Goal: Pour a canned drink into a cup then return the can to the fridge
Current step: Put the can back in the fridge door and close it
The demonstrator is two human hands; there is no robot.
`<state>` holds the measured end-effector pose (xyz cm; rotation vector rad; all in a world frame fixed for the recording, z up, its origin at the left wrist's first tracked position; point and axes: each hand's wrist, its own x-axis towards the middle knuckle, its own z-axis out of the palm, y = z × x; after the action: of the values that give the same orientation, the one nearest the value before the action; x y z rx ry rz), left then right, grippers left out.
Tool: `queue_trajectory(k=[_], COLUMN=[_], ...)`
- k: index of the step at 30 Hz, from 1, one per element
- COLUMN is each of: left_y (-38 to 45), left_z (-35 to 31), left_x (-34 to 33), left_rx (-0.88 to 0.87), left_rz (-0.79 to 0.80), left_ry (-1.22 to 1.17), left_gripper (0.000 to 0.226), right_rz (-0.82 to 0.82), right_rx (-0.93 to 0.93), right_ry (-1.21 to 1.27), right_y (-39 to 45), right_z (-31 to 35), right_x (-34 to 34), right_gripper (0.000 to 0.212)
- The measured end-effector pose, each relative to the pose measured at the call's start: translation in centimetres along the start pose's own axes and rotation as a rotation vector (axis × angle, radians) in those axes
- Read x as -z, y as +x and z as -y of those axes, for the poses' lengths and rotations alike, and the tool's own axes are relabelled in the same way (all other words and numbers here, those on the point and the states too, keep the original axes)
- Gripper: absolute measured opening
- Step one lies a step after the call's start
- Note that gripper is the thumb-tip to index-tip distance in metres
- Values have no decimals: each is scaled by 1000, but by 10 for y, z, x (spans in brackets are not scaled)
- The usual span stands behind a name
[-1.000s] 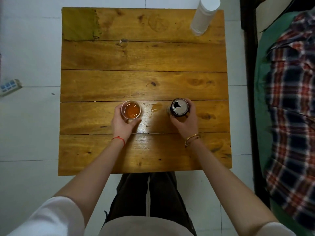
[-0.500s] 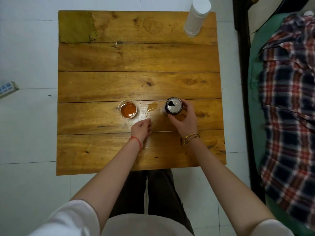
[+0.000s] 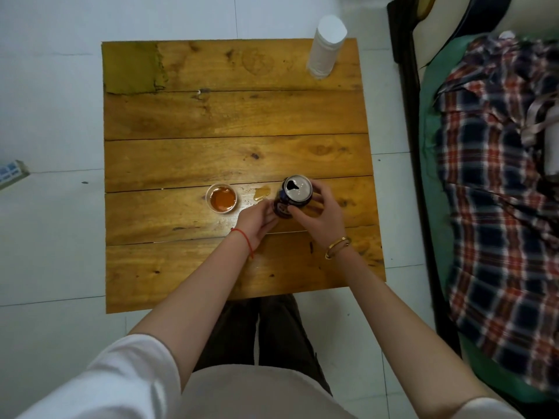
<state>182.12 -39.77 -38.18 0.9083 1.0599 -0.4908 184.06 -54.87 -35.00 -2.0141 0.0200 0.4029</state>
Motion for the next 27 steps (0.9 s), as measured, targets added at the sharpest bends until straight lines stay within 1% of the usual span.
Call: queue_trajectory(k=[3,6,9,14,19,22,27], left_y=[-30,-59,-92,-141,-186,-207,-249], left_z=[-7,-14,-21,-31,-33,-25,5], left_x=[4,10,18,37,57,71,84], left_rx=[-6,-14,-23,-53,-106,-138,-195], left_rz=[11,5,8,24,50,56,41], left_ry=[10,-3,10,10,9,-7,-80], left_gripper=[21,23,21,18,20,27,27], right_rz=[27,54,80,98,118,150,226], right_rx=[-24,-78,-75,-6,60,110,186], right_ry=[37,73,84,54,53,48,50], right_y=[-13,-28,-44,-74,-101,-118,-152], right_z=[23,48,72,110,137,149,155], right_x=[8,13,17,19,19,18,19], right_gripper=[62,67,66,66,63,60,57])
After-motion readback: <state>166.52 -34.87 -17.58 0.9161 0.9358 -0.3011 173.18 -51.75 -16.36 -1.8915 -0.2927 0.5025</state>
